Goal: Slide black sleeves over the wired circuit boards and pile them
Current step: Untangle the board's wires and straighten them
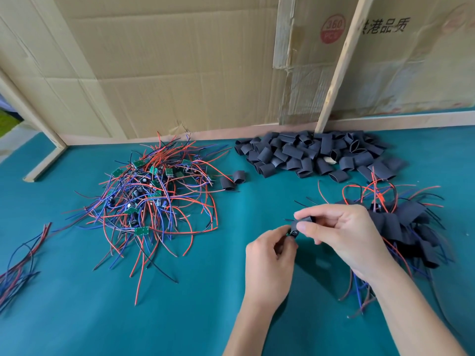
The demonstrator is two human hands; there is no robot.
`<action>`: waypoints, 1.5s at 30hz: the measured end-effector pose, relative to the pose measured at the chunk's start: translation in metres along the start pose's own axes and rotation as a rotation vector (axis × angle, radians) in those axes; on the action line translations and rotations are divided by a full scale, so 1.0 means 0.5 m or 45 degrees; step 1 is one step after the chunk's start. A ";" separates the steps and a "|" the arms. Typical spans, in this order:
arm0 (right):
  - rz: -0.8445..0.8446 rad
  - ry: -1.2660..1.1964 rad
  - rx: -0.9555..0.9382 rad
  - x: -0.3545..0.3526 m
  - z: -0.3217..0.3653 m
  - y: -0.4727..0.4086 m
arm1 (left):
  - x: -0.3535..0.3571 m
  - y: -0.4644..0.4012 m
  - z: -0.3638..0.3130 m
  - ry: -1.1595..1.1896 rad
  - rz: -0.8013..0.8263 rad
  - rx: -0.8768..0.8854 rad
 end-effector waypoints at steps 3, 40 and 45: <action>-0.005 0.004 -0.010 -0.002 0.000 0.000 | 0.001 0.000 0.000 -0.032 -0.012 0.009; 0.132 -0.175 0.171 0.054 -0.028 0.006 | -0.024 0.011 -0.004 0.390 -0.105 -0.007; 0.100 -0.410 0.314 0.059 -0.045 0.007 | -0.025 0.011 0.002 0.411 -0.095 -0.027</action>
Point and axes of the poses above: each hand's wrist, its own y-axis away from the middle knuckle, its own x-axis out of the palm, z = x × y, the point moved 8 cm from there along -y, towards the middle knuckle, and after that the axes turned 13 degrees about y, right-handed, at the moved point
